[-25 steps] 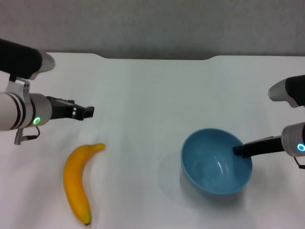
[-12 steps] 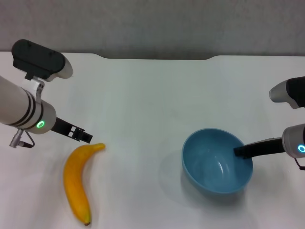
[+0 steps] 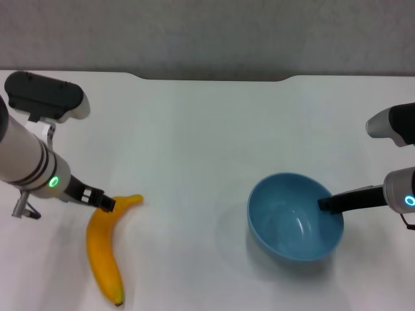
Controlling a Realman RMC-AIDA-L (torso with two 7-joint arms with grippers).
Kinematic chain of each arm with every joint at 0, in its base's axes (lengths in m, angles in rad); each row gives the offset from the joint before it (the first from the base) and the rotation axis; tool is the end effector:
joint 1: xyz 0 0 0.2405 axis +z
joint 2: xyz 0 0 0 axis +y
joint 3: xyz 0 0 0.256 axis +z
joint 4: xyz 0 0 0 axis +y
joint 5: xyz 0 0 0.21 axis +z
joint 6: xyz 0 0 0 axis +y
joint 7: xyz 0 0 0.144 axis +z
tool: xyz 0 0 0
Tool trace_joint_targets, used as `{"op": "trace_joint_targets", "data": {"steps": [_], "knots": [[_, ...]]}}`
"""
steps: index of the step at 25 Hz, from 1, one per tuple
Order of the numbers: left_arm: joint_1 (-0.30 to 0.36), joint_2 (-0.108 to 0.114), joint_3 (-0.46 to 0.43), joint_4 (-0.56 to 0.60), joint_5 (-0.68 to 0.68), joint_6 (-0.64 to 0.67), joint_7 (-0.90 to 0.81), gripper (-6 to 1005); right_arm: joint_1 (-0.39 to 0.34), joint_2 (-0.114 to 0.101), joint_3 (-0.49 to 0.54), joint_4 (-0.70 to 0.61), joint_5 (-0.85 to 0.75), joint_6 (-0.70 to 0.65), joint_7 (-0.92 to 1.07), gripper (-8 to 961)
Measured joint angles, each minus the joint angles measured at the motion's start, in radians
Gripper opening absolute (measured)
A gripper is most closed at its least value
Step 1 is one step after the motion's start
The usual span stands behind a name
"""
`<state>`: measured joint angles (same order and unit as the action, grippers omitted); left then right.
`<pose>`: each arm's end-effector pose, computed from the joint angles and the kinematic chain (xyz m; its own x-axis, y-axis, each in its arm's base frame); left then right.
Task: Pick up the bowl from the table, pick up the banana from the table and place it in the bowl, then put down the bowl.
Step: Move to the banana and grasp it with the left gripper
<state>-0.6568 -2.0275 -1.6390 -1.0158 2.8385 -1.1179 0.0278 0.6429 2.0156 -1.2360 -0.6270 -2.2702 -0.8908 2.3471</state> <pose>-0.2461 0.4033 -0.0065 0.4585 0.8826 0.1043 0.6321 -0.2414 -0.7363 0.2932 0.3940 -0.0306 0.5459 -0.8112 -0.2095 -0.7876 -0.4116 -0.4586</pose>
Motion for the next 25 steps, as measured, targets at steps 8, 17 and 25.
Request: {"op": "trace_joint_targets", "data": {"steps": [8, 17, 25], "knots": [[0.013, -0.003, 0.040, -0.040, -0.052, -0.048, -0.079, 902, -0.004, -0.001, 0.004, 0.001, 0.000, 0.010, 0.000, 30], [0.030, -0.003, 0.043, -0.038, -0.054, -0.025, -0.101, 886, 0.005, -0.001, 0.004, 0.001, 0.000, 0.012, 0.000, 30], [0.030, -0.005, 0.051, -0.009, -0.052, -0.008, -0.122, 873, 0.007, 0.000, 0.002, 0.001, 0.000, 0.012, 0.000, 30]]}}
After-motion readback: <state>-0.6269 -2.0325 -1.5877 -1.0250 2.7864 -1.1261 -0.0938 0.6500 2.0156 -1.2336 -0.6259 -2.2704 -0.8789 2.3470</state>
